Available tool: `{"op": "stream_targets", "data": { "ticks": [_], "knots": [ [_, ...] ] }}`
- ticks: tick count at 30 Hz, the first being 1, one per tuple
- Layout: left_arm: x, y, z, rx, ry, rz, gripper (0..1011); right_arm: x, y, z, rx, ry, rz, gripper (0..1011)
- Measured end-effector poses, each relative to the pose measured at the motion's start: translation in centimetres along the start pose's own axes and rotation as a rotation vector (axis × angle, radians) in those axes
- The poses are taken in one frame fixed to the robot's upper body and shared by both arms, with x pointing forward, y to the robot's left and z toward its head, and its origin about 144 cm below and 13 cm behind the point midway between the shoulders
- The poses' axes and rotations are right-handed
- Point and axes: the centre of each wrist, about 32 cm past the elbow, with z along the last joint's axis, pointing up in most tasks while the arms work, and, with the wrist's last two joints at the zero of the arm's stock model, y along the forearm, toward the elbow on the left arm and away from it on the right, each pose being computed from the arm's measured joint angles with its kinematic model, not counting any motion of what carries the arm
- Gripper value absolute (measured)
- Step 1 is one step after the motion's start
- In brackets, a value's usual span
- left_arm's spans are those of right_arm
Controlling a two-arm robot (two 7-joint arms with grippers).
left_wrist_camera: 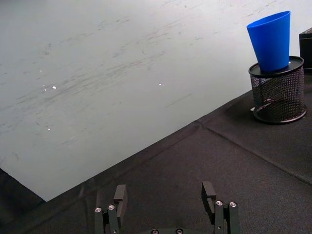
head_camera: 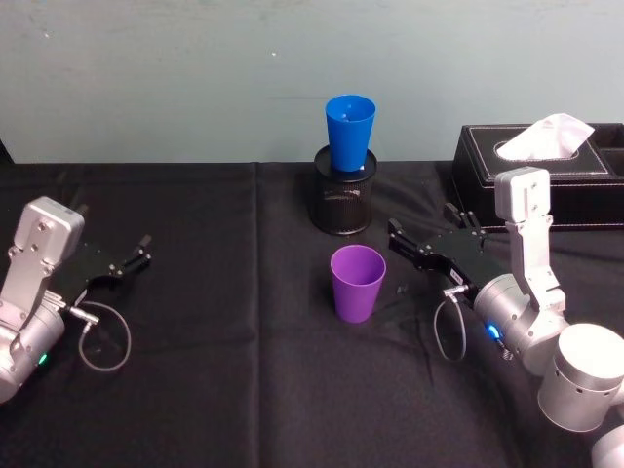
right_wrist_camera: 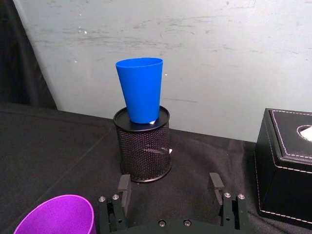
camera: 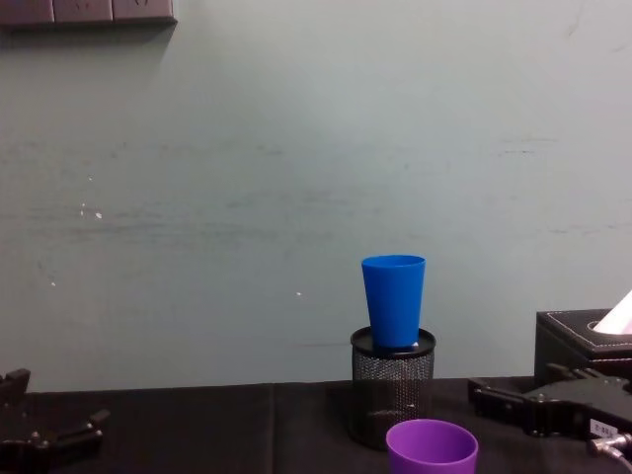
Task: Pick up one cup with a gripper and tap it against the other cup.
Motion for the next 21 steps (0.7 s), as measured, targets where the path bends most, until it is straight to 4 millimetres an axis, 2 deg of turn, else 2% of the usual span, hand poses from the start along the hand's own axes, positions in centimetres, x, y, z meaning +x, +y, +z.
{"op": "stream_targets", "data": {
  "ticks": [21],
  "knots": [
    [0.00,0.00,0.00,0.000,0.000,0.000,1000,0.00,0.00,0.00,0.000,0.000,-0.001,1003]
  ]
}}
